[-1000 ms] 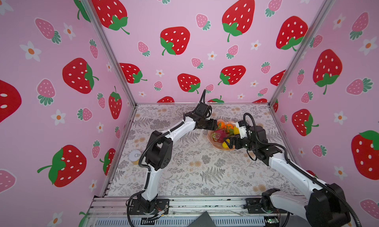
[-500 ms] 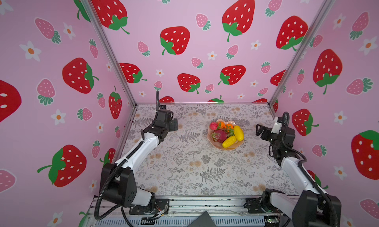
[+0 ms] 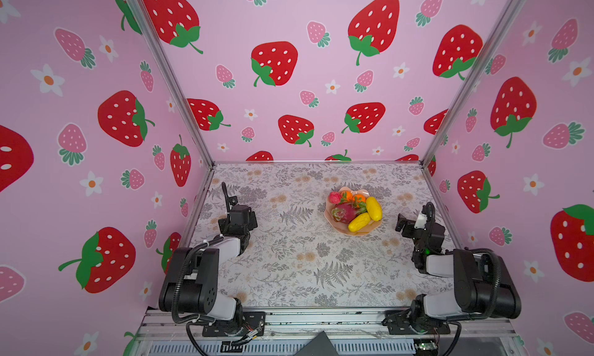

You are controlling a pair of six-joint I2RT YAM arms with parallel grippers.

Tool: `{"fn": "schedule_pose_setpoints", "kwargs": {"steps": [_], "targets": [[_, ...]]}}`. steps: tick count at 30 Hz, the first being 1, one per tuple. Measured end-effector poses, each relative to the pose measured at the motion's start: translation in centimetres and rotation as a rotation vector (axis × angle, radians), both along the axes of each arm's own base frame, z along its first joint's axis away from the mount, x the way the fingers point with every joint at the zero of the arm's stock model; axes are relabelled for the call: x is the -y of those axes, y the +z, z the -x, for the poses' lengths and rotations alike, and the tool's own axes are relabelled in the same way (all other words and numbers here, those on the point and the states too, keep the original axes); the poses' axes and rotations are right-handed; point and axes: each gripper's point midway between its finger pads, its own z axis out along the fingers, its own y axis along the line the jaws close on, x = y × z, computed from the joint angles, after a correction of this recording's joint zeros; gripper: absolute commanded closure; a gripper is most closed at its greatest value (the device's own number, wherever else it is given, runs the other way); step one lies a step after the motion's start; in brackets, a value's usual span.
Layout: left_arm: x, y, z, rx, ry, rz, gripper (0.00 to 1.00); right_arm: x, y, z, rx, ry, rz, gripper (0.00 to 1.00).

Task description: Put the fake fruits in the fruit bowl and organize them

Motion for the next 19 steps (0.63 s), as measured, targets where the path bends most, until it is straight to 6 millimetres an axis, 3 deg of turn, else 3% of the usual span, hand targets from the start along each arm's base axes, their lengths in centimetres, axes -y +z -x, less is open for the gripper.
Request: {"fn": "schedule_pose_setpoints", "kwargs": {"steps": [5,8,11,13,19], "targets": [[1.6,-1.9,0.3,0.028,-0.109,0.032,0.01,-0.7,2.3,-0.4,0.108,0.025,0.03,0.01],[2.1,-1.2,-0.3,0.064,-0.138,0.035,0.01,-2.3,3.0,-0.3,0.155,0.065,0.075,0.01],[2.3,-0.6,-0.6,0.091,-0.15,0.036,0.01,-3.8,1.6,1.0,0.163,0.096,0.112,0.01],[2.4,-0.5,-0.7,0.099,-0.155,0.037,0.01,-3.8,0.4,1.2,0.117,0.086,0.128,0.01],[2.5,-0.4,-0.8,0.102,-0.162,0.04,0.01,-3.5,2.8,-1.6,0.166,0.041,0.162,0.01]]}}
